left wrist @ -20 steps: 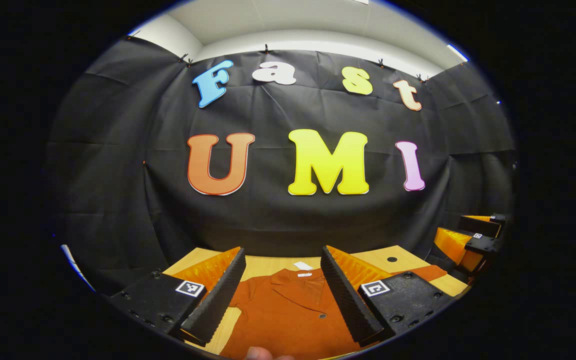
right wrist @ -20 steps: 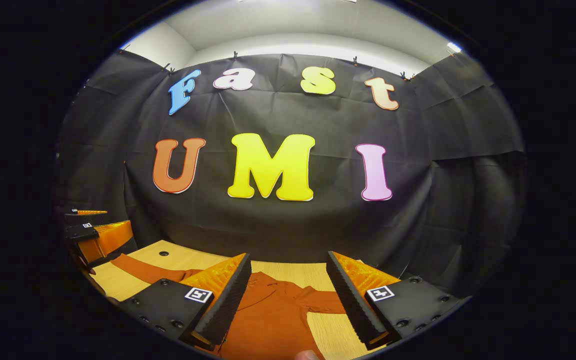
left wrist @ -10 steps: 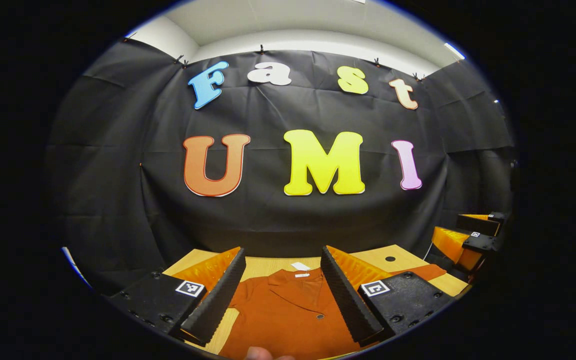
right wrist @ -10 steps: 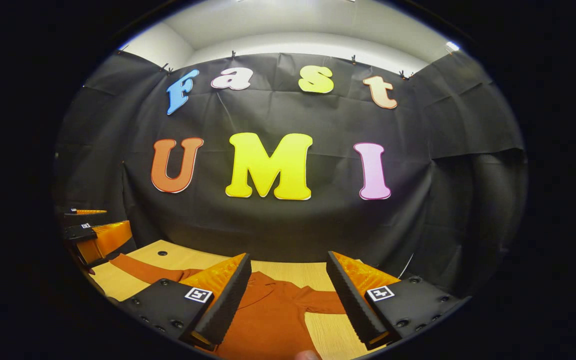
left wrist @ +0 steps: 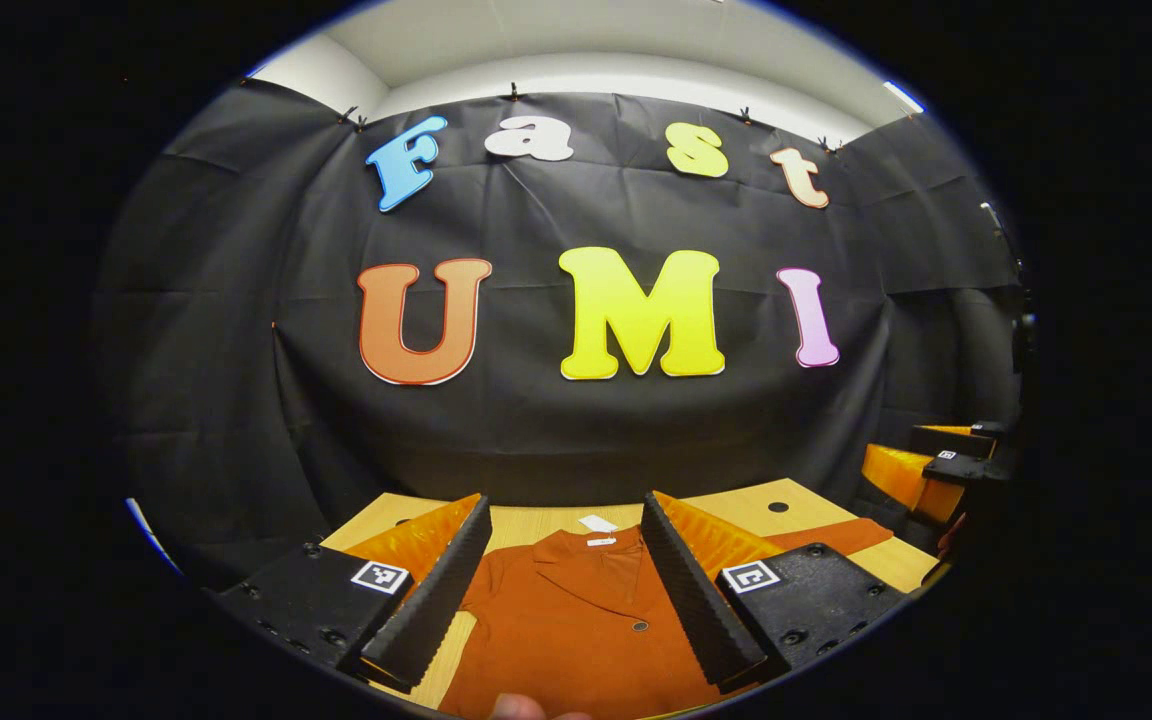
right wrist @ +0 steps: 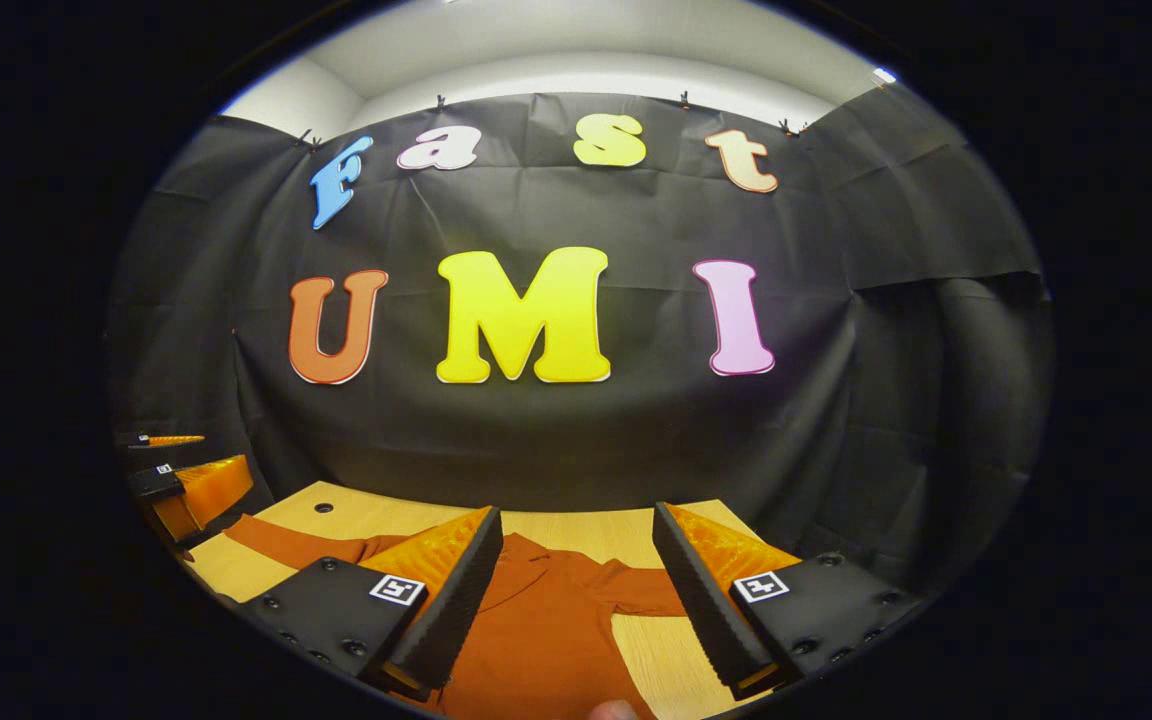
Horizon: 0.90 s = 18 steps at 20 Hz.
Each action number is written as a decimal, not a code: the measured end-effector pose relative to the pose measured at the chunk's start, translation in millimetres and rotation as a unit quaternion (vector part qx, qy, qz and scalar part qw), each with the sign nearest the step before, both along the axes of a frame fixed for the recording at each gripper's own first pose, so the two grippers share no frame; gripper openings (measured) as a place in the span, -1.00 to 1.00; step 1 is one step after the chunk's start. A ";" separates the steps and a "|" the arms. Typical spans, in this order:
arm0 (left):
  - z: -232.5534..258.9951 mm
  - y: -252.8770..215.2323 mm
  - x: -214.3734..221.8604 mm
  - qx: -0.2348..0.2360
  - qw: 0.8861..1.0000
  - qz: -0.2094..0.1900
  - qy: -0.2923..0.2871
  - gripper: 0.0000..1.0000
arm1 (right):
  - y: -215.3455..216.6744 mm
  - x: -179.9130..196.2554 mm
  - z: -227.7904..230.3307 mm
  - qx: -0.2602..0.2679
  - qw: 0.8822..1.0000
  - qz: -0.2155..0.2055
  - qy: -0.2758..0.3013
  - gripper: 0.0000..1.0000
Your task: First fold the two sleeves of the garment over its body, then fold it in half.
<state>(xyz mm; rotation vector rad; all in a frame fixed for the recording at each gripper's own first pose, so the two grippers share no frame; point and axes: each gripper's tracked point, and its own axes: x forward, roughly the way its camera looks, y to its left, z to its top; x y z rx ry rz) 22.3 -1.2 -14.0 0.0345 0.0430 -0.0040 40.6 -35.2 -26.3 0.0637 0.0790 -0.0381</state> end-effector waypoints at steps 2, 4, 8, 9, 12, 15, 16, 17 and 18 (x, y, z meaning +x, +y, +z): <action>-3.2 -2.9 5.1 -0.006 1.000 0.001 0.004 0.95 | -12.9 4.6 -5.9 0.000 1.000 -0.007 0.006 0.87; -10.3 -12.1 9.2 -0.012 1.000 -0.003 0.015 0.95 | -25.7 6.7 -17.8 0.011 1.000 -0.006 0.022 0.87; -38.8 -44.2 12.4 -0.016 0.997 -0.034 0.063 1.00 | -84.7 21.6 -46.2 0.030 0.998 -0.013 0.056 0.91; -42.2 -50.3 12.9 -0.014 0.997 -0.039 0.068 0.95 | -109.8 26.5 -55.2 0.025 0.997 -0.026 0.066 0.92; -55.6 -64.8 20.9 0.000 0.995 -0.051 0.086 0.95 | -179.8 44.5 -80.4 0.022 0.994 -0.049 0.093 0.92; -60.8 -74.1 34.3 0.004 0.994 -0.051 0.100 0.96 | -241.3 64.6 -110.8 0.037 0.990 -0.072 0.119 0.92; -62.5 -77.6 40.3 0.003 0.993 -0.050 0.103 0.96 | -258.4 71.2 -122.7 0.041 0.987 -0.077 0.133 0.92; -63.8 -80.5 43.9 0.004 0.993 -0.048 0.108 0.96 | -273.0 76.8 -135.0 0.046 0.985 -0.078 0.146 0.92; -67.5 -84.4 49.4 0.006 0.992 -0.048 0.115 0.96 | -286.5 85.0 -147.1 0.055 0.983 -0.076 0.159 0.92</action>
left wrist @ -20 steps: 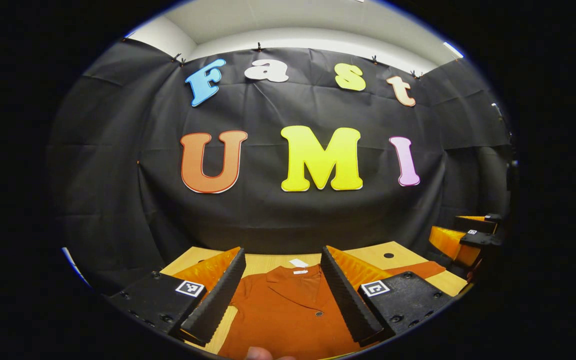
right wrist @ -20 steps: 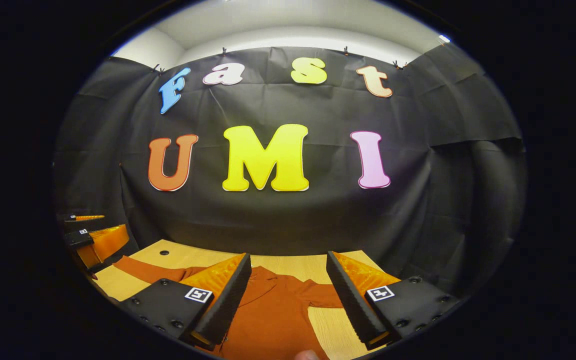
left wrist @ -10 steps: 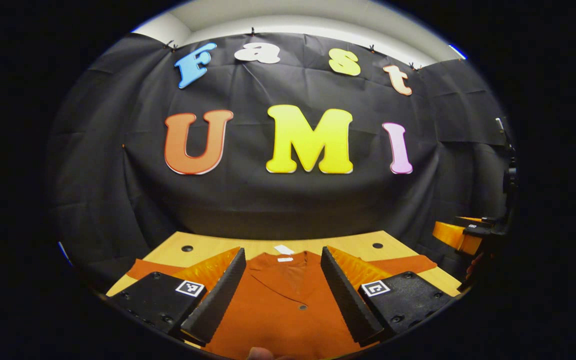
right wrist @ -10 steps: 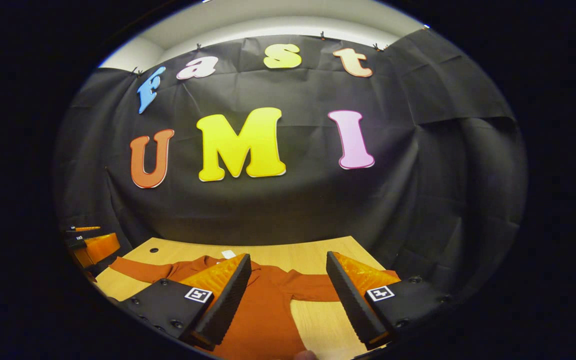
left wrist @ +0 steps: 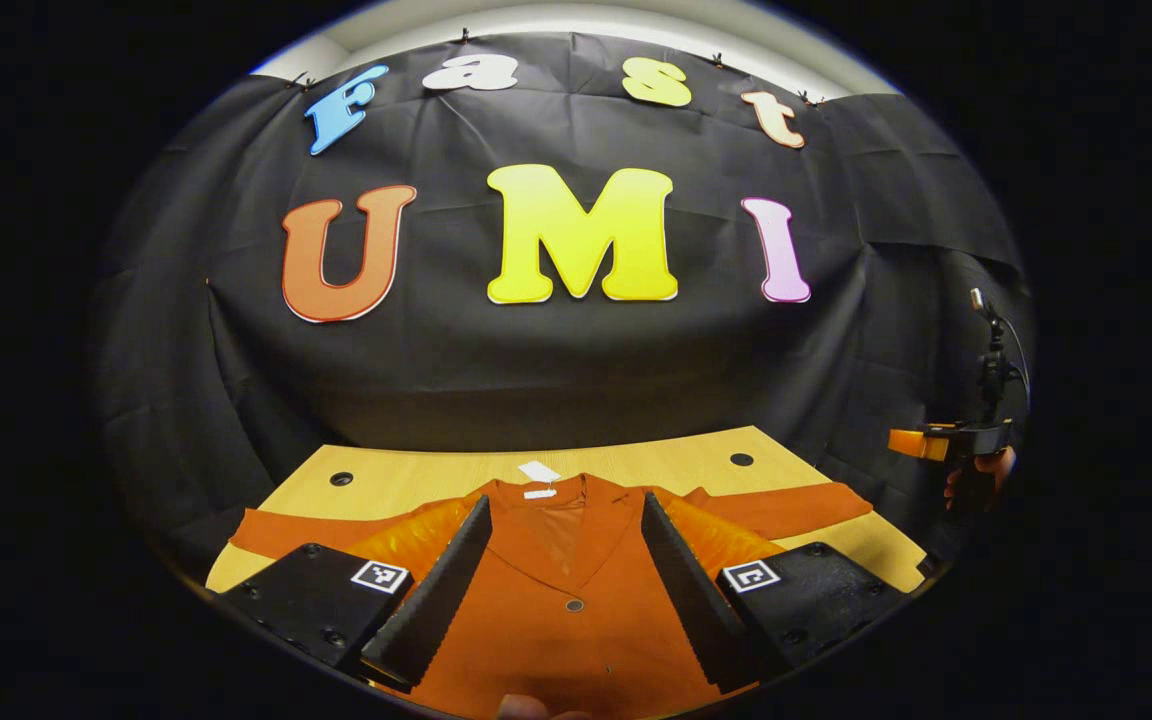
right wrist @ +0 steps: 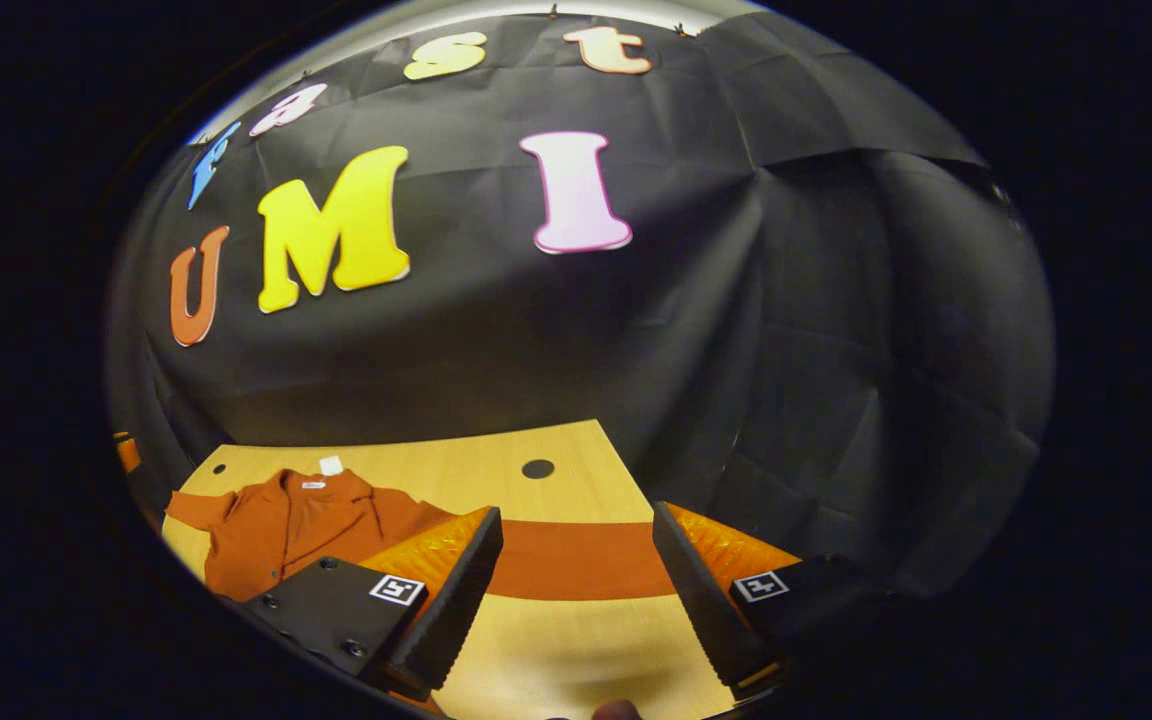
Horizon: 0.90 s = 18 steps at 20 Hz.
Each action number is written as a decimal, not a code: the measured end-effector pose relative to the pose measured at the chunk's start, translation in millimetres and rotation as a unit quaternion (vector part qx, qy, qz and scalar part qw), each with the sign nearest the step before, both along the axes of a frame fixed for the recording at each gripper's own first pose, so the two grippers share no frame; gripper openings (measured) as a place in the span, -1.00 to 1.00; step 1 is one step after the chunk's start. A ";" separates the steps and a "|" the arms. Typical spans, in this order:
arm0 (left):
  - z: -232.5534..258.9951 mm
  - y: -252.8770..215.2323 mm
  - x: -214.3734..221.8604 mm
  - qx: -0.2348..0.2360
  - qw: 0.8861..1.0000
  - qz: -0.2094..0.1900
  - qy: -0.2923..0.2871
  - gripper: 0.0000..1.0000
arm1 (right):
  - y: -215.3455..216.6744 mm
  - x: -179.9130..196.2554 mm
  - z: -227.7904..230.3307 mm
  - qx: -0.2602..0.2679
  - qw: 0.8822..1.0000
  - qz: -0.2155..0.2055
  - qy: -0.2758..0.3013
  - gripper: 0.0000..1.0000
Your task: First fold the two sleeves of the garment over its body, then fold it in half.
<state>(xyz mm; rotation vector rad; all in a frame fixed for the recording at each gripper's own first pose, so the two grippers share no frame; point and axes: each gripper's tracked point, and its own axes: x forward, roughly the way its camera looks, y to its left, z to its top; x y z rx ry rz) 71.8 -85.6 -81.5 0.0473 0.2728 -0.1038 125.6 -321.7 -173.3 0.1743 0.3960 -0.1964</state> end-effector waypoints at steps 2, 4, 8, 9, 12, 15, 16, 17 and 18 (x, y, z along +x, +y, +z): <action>-3.6 -6.4 5.8 0.004 1.000 0.002 0.013 0.96 | -23.6 16.1 -25.4 0.035 0.999 -0.006 0.023 0.92; -5.2 -12.5 10.3 0.010 1.000 0.001 0.018 0.96 | -45.3 33.4 -51.8 0.071 0.996 -0.015 0.043 0.92; -11.2 -26.6 14.1 0.040 0.999 -0.010 0.032 0.96 | -78.5 58.4 -121.1 0.152 0.983 -0.045 0.092 0.92; -12.7 -30.1 13.8 0.045 0.998 -0.013 0.036 0.96 | -85.5 63.9 -137.2 0.173 0.978 -0.055 0.102 0.91; -22.2 -31.8 11.3 0.087 0.995 -0.015 0.051 0.99 | -98.0 70.7 -170.9 0.226 0.963 -0.078 0.124 0.92; -29.8 -39.0 12.6 0.090 0.994 -0.027 0.060 0.99 | -106.8 75.8 -193.6 0.251 0.954 -0.088 0.135 0.92; -33.3 -40.0 12.7 0.083 0.994 -0.028 0.066 0.99 | -106.3 77.8 -199.1 0.261 0.951 -0.087 0.138 0.92; -37.4 -41.8 12.3 0.079 0.994 -0.028 0.075 0.99 | -105.7 79.7 -203.5 0.272 0.948 -0.088 0.140 0.91; -40.2 -41.3 12.7 0.077 0.993 -0.026 0.082 0.99 | -104.3 83.6 -206.0 0.284 0.944 -0.088 0.140 0.91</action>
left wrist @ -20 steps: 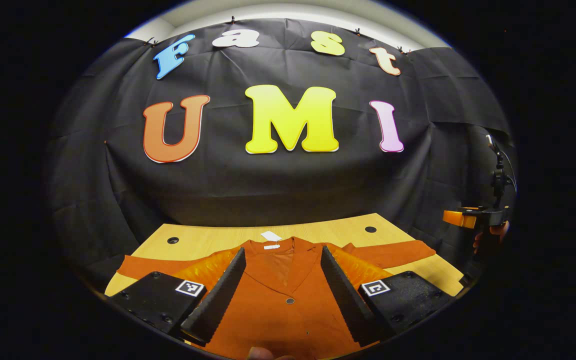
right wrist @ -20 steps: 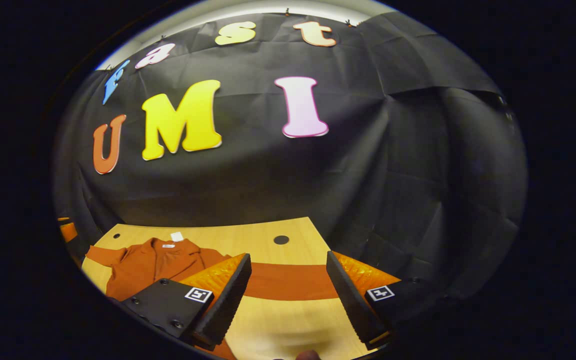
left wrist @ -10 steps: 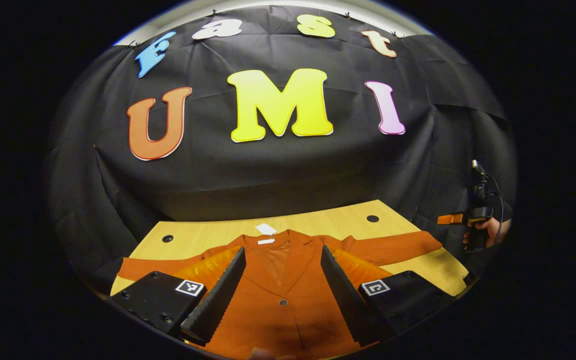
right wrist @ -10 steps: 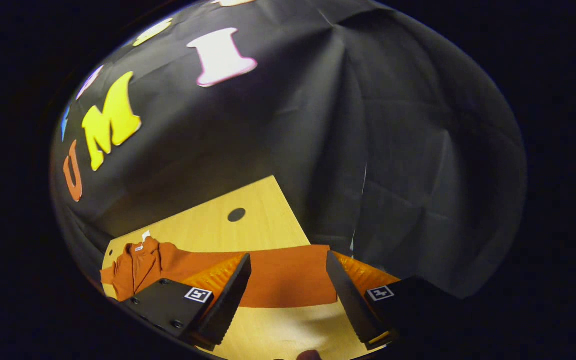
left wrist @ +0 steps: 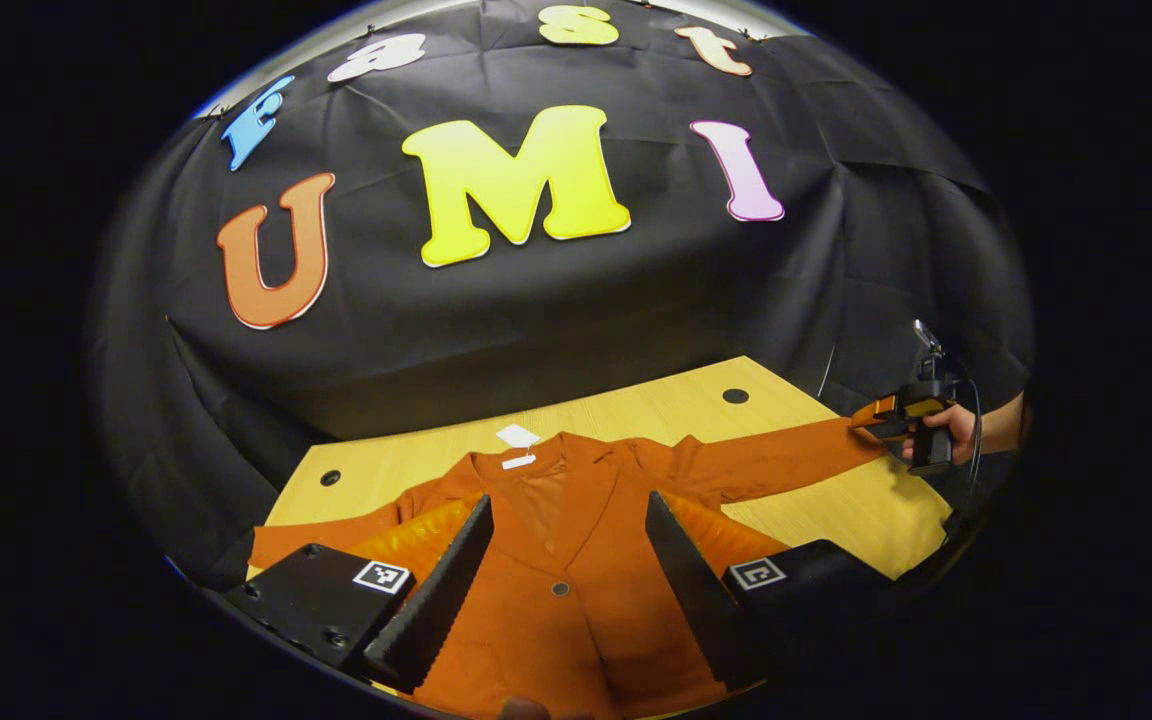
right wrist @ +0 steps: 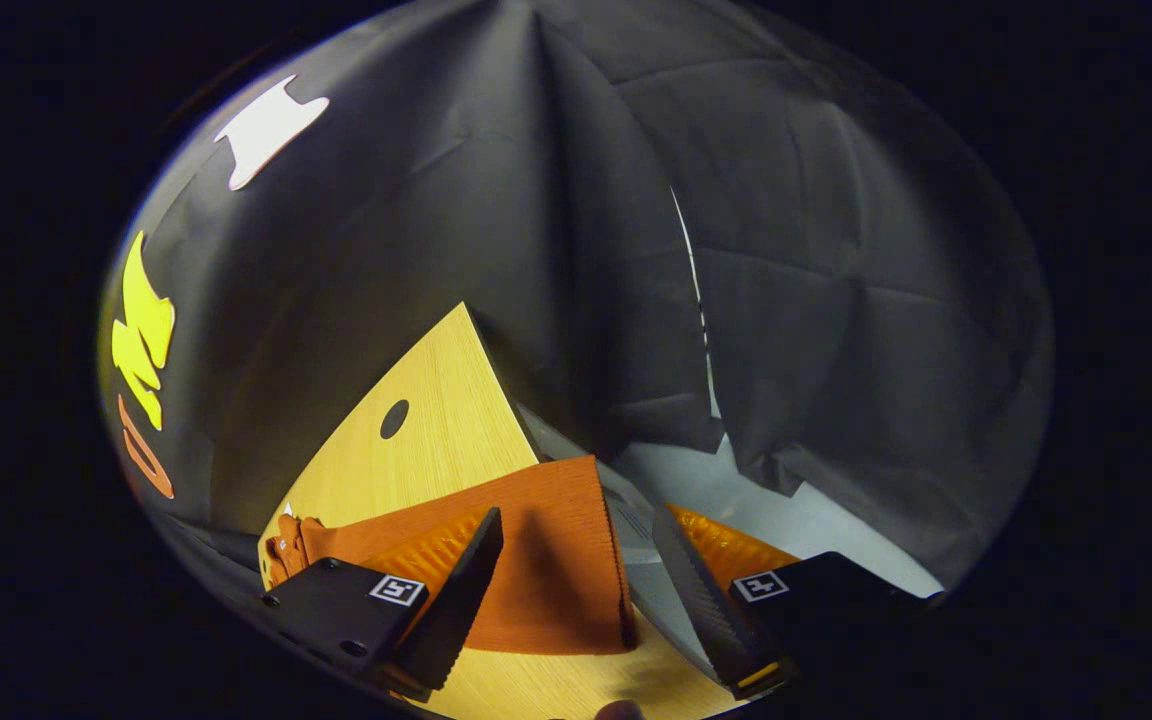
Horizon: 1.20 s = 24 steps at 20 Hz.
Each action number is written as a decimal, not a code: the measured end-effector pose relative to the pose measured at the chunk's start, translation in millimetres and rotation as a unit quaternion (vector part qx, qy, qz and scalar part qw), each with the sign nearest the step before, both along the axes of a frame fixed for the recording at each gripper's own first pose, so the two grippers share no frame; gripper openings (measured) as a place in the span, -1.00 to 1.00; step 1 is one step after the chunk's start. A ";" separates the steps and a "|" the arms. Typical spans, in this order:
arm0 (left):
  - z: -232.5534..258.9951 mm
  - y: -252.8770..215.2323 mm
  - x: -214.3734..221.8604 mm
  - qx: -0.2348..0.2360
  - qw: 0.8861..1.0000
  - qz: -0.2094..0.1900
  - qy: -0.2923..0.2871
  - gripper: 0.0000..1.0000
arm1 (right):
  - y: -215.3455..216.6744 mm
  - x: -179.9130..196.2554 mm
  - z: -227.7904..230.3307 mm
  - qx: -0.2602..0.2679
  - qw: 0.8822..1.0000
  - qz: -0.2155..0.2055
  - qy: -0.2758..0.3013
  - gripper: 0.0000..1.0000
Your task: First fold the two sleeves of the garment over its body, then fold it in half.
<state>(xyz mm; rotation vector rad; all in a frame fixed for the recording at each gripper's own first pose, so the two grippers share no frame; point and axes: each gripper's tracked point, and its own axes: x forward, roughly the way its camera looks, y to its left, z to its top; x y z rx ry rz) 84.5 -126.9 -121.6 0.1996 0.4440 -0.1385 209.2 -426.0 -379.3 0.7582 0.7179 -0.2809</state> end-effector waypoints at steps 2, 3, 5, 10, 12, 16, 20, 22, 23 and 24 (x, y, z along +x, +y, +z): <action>-2.8 3.2 0.7 -0.001 1.000 0.008 0.006 0.99 | 4.3 4.7 -8.2 0.015 1.000 0.004 0.003 0.89; -2.1 4.6 0.8 0.000 1.000 0.011 0.006 0.99 | 5.7 4.2 -12.1 0.020 1.000 0.008 0.007 0.89; -0.9 7.3 0.2 0.006 1.000 0.014 0.004 0.99 | 5.8 3.0 -7.7 0.033 0.999 0.011 0.010 0.82; -0.7 7.6 3.0 0.003 1.000 0.009 0.000 0.99 | 9.0 5.7 -6.1 -0.014 0.999 0.030 0.037 0.24; 0.1 7.9 3.3 -0.006 1.000 0.007 -0.003 0.99 | -0.9 -1.5 3.1 -0.052 0.997 0.028 0.048 -0.23; -0.9 22.8 -3.5 -0.027 0.999 0.018 -0.007 0.99 | 21.8 3.1 43.7 -0.021 0.999 0.024 0.014 -0.94; 5.7 52.8 -8.0 -0.043 0.998 0.036 -0.024 0.99 | 48.1 8.8 100.3 -0.050 0.997 0.048 -0.028 -0.93; 11.1 70.3 -9.0 -0.050 0.997 0.045 -0.038 0.99 | 71.9 12.2 141.7 -0.057 0.995 0.058 -0.054 -0.94; 13.6 79.5 -10.0 -0.055 0.996 0.051 -0.044 0.99 | 84.9 12.6 160.4 -0.064 0.994 0.066 -0.065 -0.93; 14.9 90.4 -11.0 -0.061 0.995 0.058 -0.050 0.99 | 99.1 14.8 178.1 -0.073 0.992 0.074 -0.077 -0.93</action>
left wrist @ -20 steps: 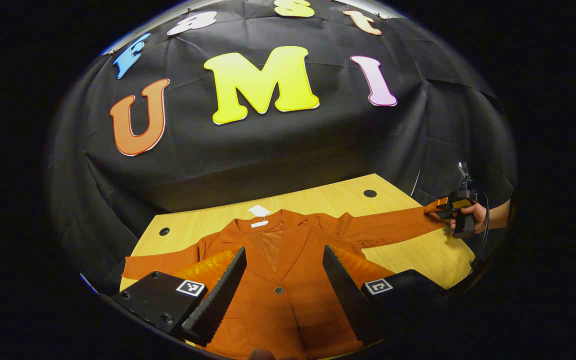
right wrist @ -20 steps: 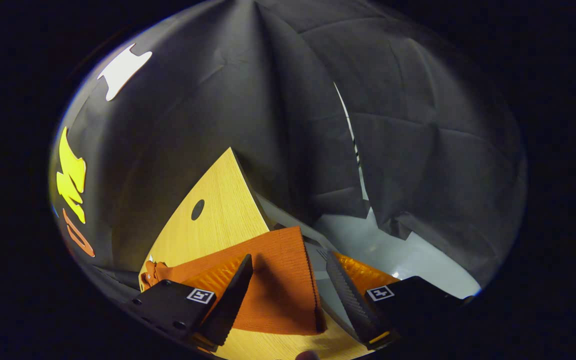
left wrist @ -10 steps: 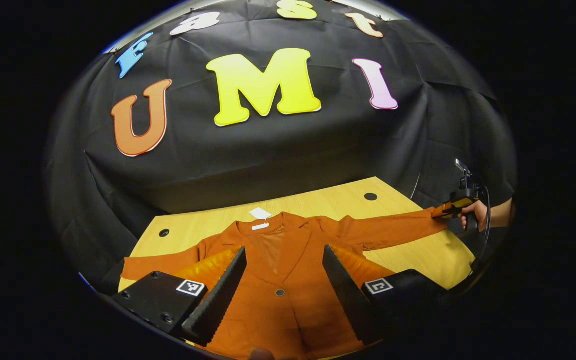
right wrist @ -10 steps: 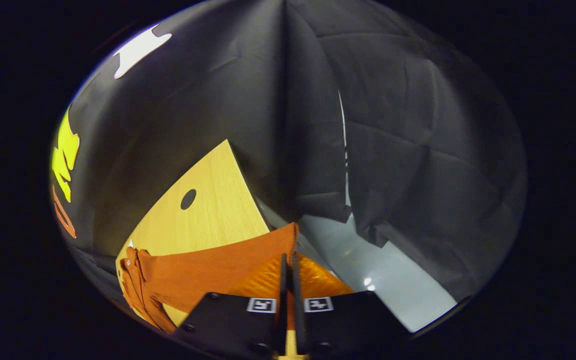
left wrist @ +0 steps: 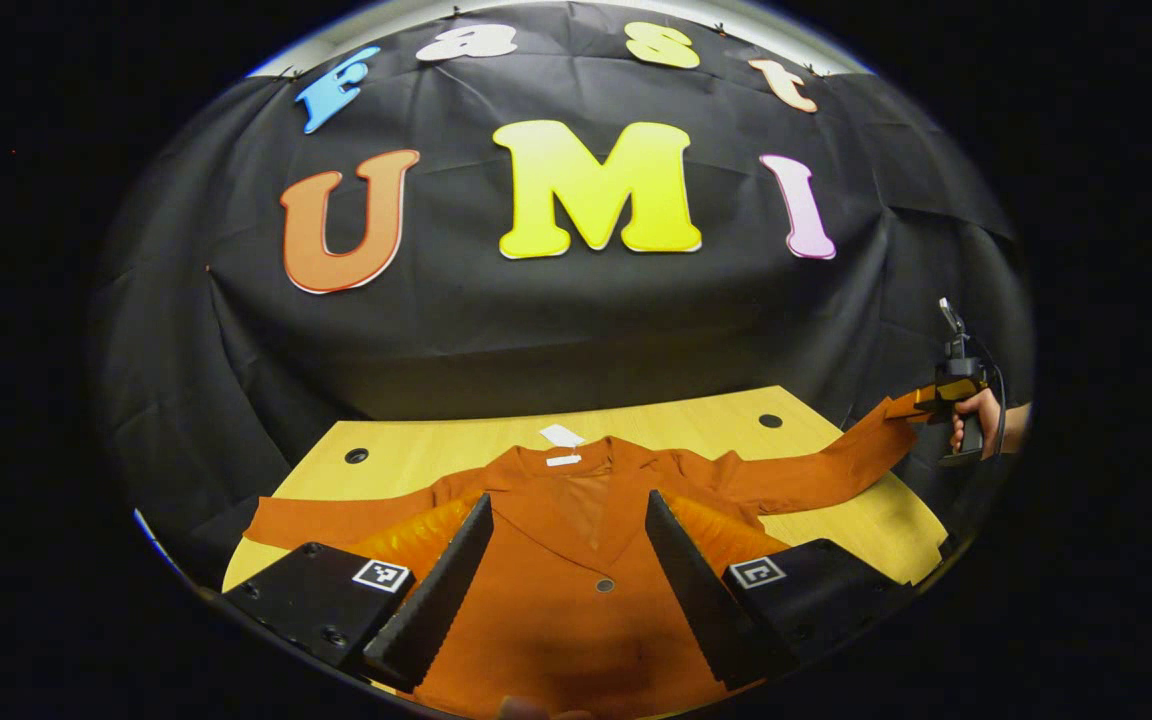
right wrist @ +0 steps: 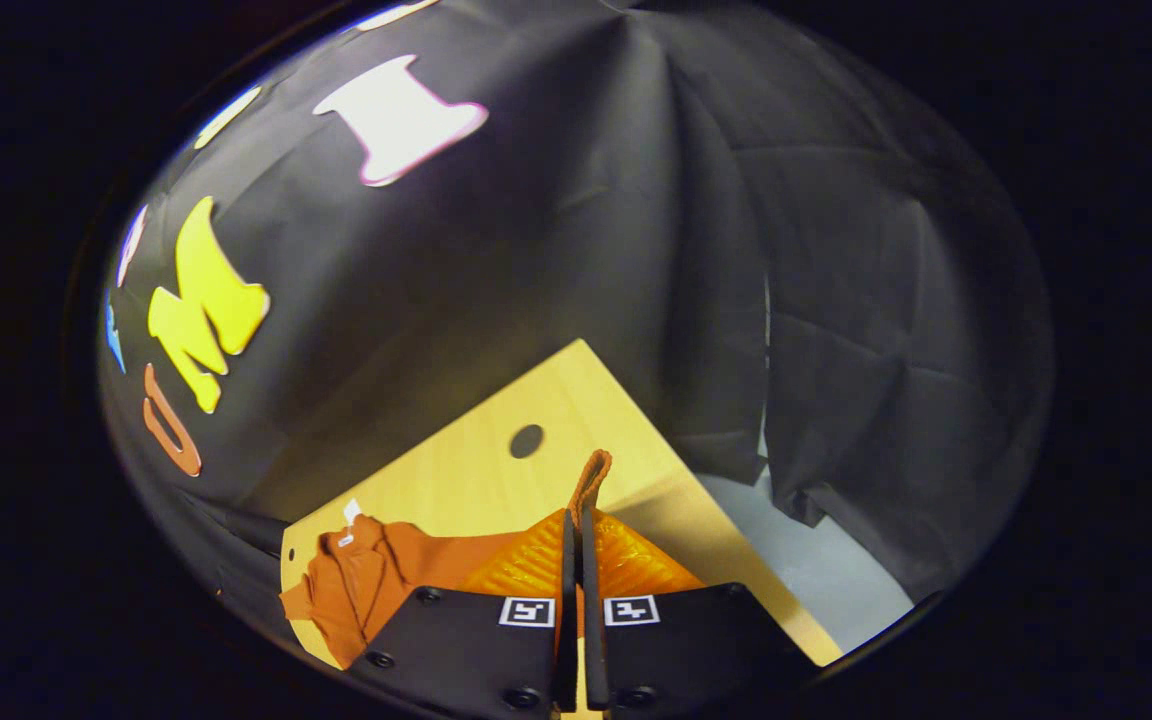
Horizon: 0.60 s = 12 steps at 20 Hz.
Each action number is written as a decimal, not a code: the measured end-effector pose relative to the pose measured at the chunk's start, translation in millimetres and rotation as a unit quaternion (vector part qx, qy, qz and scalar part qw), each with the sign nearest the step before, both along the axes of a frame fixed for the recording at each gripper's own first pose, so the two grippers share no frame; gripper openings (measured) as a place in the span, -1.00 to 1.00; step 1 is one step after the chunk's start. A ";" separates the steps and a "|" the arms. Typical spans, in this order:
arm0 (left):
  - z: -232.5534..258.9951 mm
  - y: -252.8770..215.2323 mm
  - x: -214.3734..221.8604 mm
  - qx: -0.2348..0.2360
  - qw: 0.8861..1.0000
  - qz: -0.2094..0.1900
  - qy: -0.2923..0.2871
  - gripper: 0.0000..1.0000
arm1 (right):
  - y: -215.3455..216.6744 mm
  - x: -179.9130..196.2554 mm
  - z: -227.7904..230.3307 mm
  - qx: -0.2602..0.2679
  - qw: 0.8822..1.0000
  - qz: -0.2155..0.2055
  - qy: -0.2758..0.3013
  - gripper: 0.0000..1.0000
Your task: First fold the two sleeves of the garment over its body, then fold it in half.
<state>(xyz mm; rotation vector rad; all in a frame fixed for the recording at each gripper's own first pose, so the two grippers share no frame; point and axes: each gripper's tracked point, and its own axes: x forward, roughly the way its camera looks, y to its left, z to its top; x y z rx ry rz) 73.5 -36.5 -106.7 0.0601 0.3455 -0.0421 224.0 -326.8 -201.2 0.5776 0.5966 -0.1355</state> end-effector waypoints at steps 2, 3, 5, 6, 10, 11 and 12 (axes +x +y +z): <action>5.3 22.6 -5.7 -0.008 1.000 0.014 -0.014 0.99 | 38.2 7.5 29.8 -0.008 1.000 0.013 -0.019 -0.94; 8.2 34.5 -9.1 -0.009 1.000 0.021 -0.021 0.99 | 62.8 10.9 47.3 -0.005 0.999 0.021 -0.030 -0.94; 10.5 56.7 -13.4 -0.014 0.999 0.035 -0.033 0.99 | 106.1 16.1 77.5 -0.004 0.998 0.036 -0.046 -0.94; 12.3 68.6 -15.8 -0.016 0.998 0.042 -0.037 0.99 | 128.4 19.0 90.0 -0.004 0.998 0.043 -0.052 -0.94; 17.1 110.2 -34.0 -0.038 0.995 0.069 -0.053 0.99 | 225.3 30.9 116.0 -0.003 0.995 0.075 -0.068 -0.93; 19.1 120.3 -39.0 -0.041 0.995 0.076 -0.058 0.99 | 255.0 33.9 119.5 0.000 0.993 0.089 -0.072 -0.94; 22.2 130.2 -44.3 -0.043 0.994 0.081 -0.063 0.99 | 282.9 37.0 121.2 0.002 0.992 0.106 -0.073 -0.94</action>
